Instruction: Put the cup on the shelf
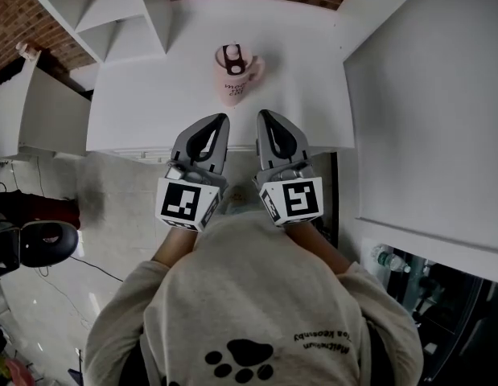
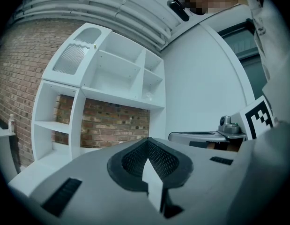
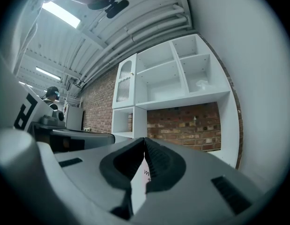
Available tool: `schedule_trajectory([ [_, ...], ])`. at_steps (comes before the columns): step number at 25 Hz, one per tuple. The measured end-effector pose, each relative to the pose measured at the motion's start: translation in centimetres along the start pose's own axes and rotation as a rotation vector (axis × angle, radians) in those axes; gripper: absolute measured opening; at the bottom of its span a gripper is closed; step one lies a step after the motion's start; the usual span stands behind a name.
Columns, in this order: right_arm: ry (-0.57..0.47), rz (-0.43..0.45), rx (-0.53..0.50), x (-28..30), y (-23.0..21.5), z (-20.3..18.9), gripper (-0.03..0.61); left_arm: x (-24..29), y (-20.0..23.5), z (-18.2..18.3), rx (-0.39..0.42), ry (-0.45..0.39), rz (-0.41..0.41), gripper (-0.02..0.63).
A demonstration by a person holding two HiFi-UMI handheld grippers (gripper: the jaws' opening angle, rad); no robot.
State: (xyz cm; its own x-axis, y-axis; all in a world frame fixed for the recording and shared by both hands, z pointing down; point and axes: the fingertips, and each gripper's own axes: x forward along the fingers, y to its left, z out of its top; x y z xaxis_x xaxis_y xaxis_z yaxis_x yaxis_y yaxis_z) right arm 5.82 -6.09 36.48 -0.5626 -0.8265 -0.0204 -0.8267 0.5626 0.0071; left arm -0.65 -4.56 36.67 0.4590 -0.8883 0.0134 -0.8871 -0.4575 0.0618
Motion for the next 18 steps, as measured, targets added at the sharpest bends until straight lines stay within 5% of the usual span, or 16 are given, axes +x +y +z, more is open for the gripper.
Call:
schedule_trajectory([
  [18,0.087,-0.001,0.065,5.0,-2.5,-3.6,0.009,4.6,4.4,-3.9,-0.076,0.079,-0.035,0.008],
])
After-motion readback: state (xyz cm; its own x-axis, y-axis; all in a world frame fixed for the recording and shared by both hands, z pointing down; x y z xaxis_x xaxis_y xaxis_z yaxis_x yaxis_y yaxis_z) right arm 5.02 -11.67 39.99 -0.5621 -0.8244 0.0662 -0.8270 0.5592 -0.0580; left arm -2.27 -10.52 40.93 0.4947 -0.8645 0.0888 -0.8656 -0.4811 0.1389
